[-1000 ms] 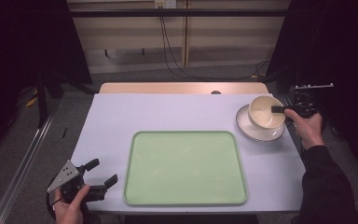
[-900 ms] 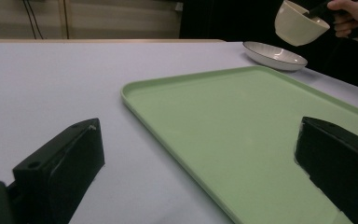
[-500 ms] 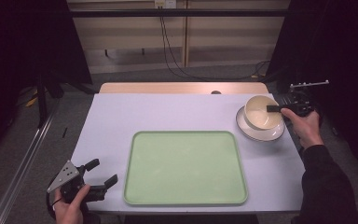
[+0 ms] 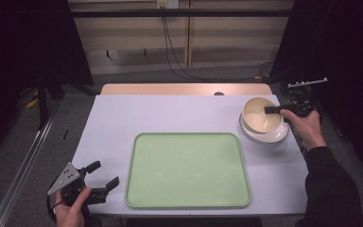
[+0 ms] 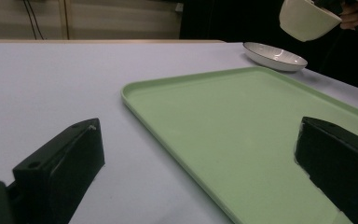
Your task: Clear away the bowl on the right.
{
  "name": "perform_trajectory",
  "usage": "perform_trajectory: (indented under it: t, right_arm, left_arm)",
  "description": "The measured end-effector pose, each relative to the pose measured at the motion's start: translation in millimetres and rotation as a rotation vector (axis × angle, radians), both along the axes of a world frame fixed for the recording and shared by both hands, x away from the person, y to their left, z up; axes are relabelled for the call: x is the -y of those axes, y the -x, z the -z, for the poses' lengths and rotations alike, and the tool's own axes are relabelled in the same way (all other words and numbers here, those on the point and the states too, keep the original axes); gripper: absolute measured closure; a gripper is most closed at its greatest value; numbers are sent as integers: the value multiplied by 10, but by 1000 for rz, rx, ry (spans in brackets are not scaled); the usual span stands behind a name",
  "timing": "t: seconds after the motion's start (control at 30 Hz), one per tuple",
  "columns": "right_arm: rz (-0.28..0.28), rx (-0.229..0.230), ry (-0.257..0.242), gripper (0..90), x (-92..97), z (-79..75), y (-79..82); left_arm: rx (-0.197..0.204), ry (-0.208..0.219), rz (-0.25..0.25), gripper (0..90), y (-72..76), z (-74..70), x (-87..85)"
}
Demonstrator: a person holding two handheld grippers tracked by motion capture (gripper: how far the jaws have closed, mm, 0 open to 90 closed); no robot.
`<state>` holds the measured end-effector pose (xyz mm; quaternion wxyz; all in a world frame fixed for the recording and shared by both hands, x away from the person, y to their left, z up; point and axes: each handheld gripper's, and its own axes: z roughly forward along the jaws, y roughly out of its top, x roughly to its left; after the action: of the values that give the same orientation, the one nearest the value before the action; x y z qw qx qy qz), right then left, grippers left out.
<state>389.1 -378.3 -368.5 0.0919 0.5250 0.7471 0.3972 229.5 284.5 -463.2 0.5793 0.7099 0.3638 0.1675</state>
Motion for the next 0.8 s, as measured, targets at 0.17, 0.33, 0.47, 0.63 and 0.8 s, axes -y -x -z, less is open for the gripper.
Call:
perform_trajectory:
  t: [0.17,0.33,0.47,0.63,0.8]
  right_arm:
    - [-29,1,0,833,-76,-39,10]
    - [-42,8,5,833,-119,-68,19]
    - [-58,17,1,833,-172,-86,20]
    - [-76,20,12,833,-259,-109,21]
    - [-104,19,6,833,-356,-117,14]
  left_arm:
    - [-1,3,-2,14,0,0,3]
    - [-1,12,-3,14,1,0,14]
    - [0,3,-2,14,0,0,5]
    - [0,0,-1,14,0,-1,3]
    - [0,2,-2,14,-3,0,7]
